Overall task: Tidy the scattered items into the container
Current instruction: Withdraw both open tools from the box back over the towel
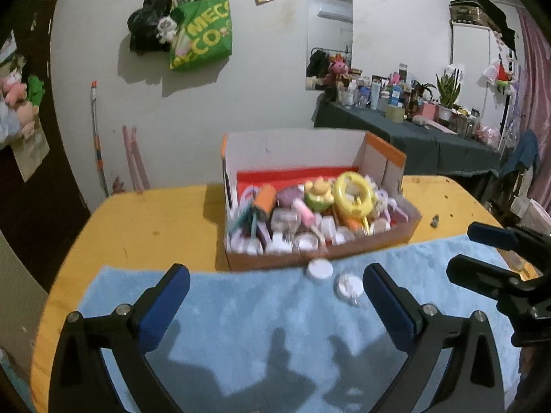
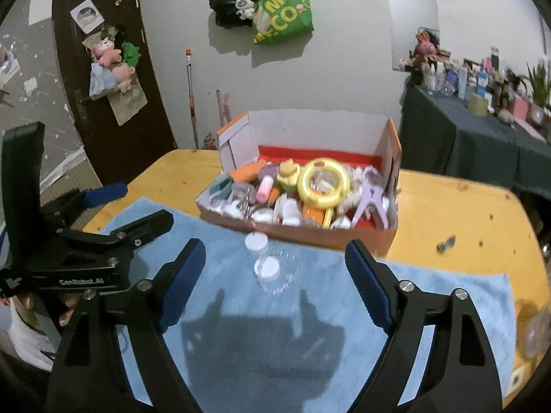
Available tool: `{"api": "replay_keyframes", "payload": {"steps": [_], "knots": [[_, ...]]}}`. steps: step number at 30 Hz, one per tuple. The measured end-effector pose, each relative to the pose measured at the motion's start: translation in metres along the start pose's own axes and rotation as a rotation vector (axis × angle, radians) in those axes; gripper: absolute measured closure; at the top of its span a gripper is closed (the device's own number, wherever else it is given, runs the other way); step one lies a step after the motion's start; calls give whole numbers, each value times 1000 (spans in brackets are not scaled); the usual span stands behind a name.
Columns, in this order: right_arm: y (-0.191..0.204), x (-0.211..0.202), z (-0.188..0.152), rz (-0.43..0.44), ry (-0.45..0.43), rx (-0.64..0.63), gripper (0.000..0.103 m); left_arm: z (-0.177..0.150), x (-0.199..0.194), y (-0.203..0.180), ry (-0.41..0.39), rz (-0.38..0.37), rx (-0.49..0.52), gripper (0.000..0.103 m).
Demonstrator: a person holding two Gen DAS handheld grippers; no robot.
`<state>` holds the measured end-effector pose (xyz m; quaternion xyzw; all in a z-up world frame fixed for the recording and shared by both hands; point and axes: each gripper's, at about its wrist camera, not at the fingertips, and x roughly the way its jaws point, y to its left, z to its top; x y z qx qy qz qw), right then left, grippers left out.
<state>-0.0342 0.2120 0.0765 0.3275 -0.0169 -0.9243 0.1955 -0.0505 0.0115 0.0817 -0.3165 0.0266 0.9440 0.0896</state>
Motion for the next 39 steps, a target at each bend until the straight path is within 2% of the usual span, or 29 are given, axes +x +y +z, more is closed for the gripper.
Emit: {"api": "replay_keyframes", "payload": {"steps": [8, 11, 15, 24, 39], "knots": [[-9, 13, -41, -52, 20, 83, 20, -40, 11, -1, 27, 63, -15, 0], [-9, 22, -51, -98, 25, 75, 20, -48, 15, -2, 29, 63, -11, 0], [-12, 31, -59, -105, 38, 92, 20, -56, 21, -1, 41, 55, -19, 0], [-9, 43, -66, -137, 64, 63, 20, -58, 28, -1, 54, 63, -24, 0], [-12, 48, -68, -127, 89, 73, 20, -60, 33, 1, 56, 70, -27, 0]]}}
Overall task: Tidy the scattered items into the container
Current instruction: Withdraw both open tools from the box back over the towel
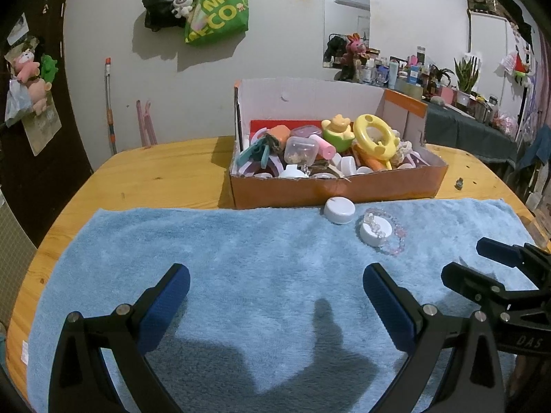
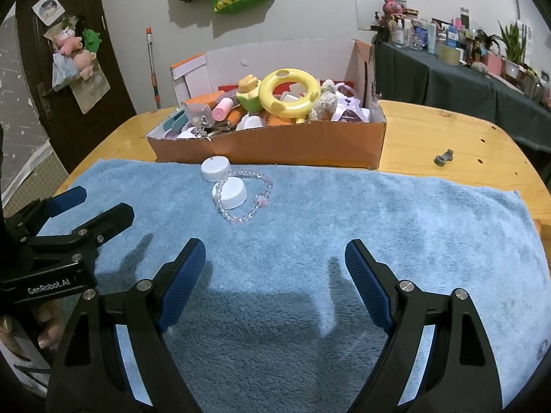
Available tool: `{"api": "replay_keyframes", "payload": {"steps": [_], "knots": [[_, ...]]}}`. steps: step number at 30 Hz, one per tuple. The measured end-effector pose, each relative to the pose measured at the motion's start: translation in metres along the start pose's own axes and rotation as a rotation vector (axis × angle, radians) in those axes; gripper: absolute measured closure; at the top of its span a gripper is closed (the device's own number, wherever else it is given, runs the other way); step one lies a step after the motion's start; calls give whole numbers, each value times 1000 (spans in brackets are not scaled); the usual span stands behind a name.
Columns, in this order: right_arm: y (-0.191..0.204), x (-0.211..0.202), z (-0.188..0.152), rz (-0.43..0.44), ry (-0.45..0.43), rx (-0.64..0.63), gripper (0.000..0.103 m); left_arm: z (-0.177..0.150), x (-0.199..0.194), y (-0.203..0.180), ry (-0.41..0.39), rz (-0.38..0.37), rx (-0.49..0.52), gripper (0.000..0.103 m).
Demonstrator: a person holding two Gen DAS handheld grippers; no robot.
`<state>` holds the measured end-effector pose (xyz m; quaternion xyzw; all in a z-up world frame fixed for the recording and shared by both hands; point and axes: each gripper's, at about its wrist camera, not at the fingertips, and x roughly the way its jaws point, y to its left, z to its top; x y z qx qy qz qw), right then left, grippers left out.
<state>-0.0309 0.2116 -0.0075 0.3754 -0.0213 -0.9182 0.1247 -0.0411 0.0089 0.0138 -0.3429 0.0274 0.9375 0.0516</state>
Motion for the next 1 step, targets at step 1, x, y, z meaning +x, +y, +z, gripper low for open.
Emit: {"api": "replay_keyframes", "payload": {"steps": [1], "knots": [[0, 0, 0, -1, 0, 0, 20, 0, 0, 0, 1, 4, -2, 0]]}}
